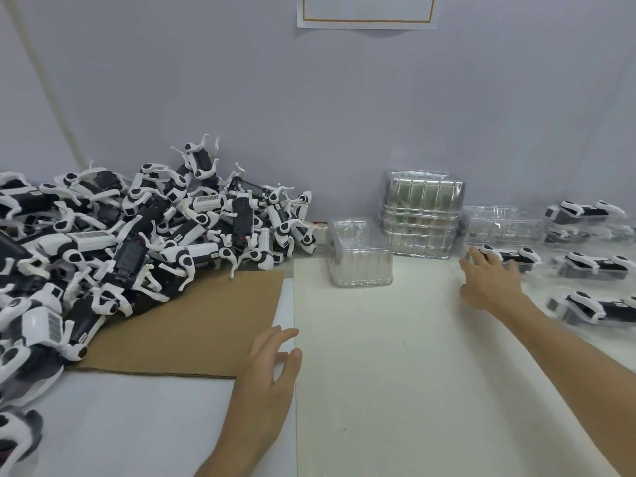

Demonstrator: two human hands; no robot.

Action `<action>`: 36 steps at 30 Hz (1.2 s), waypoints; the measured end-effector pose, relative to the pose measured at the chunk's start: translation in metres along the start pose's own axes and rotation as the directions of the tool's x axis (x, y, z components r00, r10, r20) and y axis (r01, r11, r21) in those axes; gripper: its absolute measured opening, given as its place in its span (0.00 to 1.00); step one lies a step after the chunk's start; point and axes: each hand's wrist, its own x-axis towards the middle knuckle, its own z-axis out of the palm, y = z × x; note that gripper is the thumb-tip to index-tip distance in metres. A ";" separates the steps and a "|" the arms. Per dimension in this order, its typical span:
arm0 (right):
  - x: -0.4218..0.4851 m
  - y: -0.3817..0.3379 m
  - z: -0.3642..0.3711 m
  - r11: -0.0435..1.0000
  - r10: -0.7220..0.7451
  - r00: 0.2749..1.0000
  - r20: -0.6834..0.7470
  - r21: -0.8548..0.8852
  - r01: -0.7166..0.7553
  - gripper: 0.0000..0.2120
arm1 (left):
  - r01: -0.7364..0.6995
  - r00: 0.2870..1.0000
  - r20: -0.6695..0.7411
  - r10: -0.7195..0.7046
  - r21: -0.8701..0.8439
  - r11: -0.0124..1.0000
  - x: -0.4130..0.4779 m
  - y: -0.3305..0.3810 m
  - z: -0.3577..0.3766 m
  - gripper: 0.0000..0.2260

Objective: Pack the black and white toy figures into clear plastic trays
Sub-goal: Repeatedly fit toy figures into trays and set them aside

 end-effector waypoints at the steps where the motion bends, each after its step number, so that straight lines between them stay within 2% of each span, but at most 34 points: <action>1: 0.002 0.002 -0.002 0.999 0.029 0.999 0.015 -0.025 -0.029 0.27 | 0.003 1.000 0.007 -0.003 0.012 1.000 0.000 0.000 0.000 0.10; 4: 0.004 -0.003 -0.011 0.992 0.118 0.991 0.061 -0.058 -0.115 0.25 | 0.004 1.000 0.025 -0.005 0.046 0.999 0.000 -0.001 0.002 0.11; 6: 0.002 -0.016 -0.017 0.996 0.091 0.996 -0.001 0.021 -0.091 0.24 | 0.004 1.000 0.029 -0.006 0.055 0.998 -0.001 -0.001 0.002 0.11; 8: 0.000 -0.037 -0.023 0.986 -0.035 0.980 -0.197 0.153 0.066 0.24 | -0.003 1.000 0.029 0.001 0.063 0.998 -0.001 -0.001 0.002 0.11; 10: -0.004 -0.063 -0.029 0.925 -0.179 0.912 -0.370 0.253 0.284 0.26 | -0.010 0.999 0.032 0.008 0.078 0.997 -0.001 -0.002 0.002 0.12; 12: -0.005 -0.086 -0.037 0.847 -0.296 0.862 -0.411 0.304 0.435 0.29 | -0.007 0.999 0.035 0.004 0.082 0.997 -0.001 -0.002 0.001 0.12; 15: -0.005 -0.110 -0.042 0.801 -0.417 0.846 -0.333 0.305 0.515 0.32 | -0.009 0.999 0.034 0.007 0.080 0.997 0.000 -0.002 0.000 0.11; 17: -0.007 -0.119 -0.041 0.810 -0.422 0.848 -0.319 0.288 0.511 0.30 | -0.013 0.999 0.030 0.011 0.072 0.997 0.001 -0.001 -0.001 0.11; 23: -0.037 -0.120 -0.037 0.754 -0.318 0.809 -0.493 0.386 0.532 0.15 | -0.015 1.000 0.020 0.014 0.033 0.999 -0.001 0.005 -0.002 0.09; 27: -0.074 -0.116 -0.031 0.634 -0.272 0.787 -0.554 0.512 0.580 0.11 | -0.013 1.000 0.006 0.013 0.004 1.000 -0.005 0.009 -0.002 0.08; 30: -0.102 -0.119 -0.033 0.528 -0.249 0.770 -0.588 0.584 0.617 0.12 | 0.062 0.998 0.006 -0.062 -0.136 0.989 -0.002 0.010 -0.002 0.08; 34: -0.136 -0.126 -0.040 0.182 -0.196 0.775 -0.601 0.754 0.631 0.13 | 0.234 0.967 0.018 -0.255 -0.463 0.855 0.005 0.010 -0.005 0.10; 36: -0.148 -0.129 -0.041 0.085 -0.234 0.765 -0.601 0.771 0.631 0.15 | 0.251 0.957 0.033 -0.288 -0.589 0.768 0.007 0.010 -0.008 0.11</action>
